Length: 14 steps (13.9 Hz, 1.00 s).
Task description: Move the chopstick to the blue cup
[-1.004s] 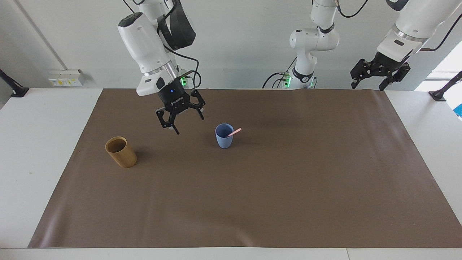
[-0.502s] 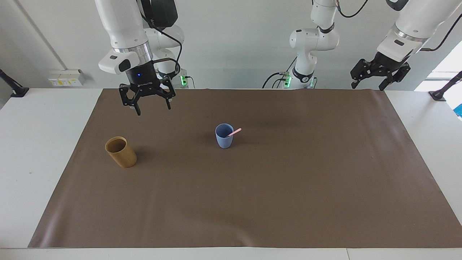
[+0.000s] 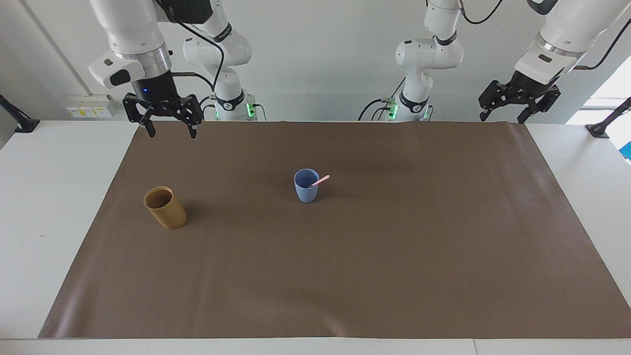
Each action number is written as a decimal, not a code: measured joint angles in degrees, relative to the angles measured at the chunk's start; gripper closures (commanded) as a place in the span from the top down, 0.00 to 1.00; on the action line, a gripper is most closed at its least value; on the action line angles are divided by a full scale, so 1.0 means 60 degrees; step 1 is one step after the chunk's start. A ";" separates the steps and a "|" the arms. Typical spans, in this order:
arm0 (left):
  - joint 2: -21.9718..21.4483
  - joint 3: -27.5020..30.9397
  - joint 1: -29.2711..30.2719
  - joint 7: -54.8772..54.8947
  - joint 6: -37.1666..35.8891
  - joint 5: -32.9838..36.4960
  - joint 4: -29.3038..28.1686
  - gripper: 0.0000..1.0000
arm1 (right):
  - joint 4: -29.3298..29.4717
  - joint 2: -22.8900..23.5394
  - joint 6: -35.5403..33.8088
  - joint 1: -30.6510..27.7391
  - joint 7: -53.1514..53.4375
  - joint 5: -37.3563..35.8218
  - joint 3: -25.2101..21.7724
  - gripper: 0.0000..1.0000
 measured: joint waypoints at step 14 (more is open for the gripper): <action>0.0000 -0.0142 -0.0005 0.0000 0.0015 0.0000 0.0004 1.00 | -0.0189 -0.0530 -0.0376 -0.0313 0.0164 0.0171 -0.0435 1.00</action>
